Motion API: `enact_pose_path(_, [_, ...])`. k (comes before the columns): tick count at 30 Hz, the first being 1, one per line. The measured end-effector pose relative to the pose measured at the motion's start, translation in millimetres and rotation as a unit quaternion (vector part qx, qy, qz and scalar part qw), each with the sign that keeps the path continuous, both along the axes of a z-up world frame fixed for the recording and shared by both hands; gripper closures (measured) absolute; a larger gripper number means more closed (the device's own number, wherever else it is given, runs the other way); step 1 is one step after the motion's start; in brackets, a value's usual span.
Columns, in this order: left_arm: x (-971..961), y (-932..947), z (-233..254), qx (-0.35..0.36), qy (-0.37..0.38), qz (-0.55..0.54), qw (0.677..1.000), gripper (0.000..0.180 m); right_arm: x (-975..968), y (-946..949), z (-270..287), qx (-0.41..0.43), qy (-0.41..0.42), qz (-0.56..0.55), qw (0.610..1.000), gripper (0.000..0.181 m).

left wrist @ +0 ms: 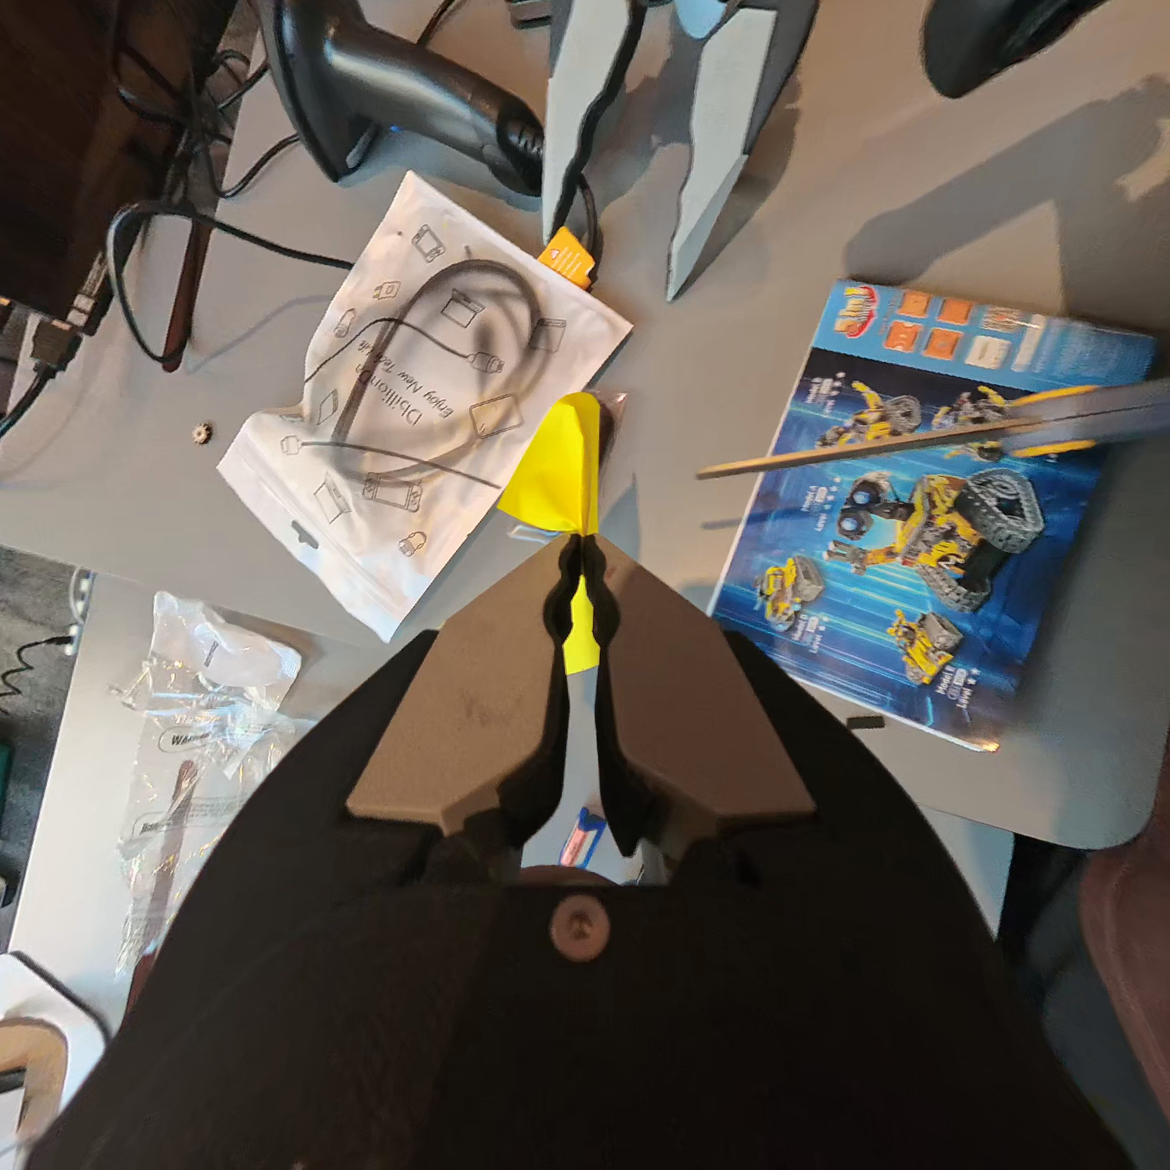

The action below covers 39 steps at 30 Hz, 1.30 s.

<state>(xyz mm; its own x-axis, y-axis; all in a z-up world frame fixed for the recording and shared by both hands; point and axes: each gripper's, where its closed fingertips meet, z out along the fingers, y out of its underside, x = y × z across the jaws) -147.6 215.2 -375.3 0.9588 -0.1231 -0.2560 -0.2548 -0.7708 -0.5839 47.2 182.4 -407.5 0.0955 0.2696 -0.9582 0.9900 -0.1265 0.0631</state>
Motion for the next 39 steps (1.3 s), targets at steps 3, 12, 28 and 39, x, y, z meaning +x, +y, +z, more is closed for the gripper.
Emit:
enact_pose_path(3, [19.9,5.6,-1.5,0.001,-0.010,-0.030,0.999,0.180,-20.4,3.5,3.9,0.004,0.014,-0.012,1.000,0.162])
enact_pose_path(12, [-6.1,10.3,8.8,0.018,-0.001,-0.009,1.000,0.180,1.2,7.8,1.6,0.017,-0.003,-0.014,1.000,0.162])
enact_pose_path(28, [0.4,8.8,4.9,0.009,-0.037,-0.015,0.999,0.180,-8.7,13.4,6.0,0.049,0.027,-0.008,0.998,0.162])
enact_pose_path(39, [23.7,14.6,3.8,0.009,-0.058,-0.037,0.998,0.180,-30.8,17.0,1.0,0.063,0.040,-0.010,0.997,0.162])
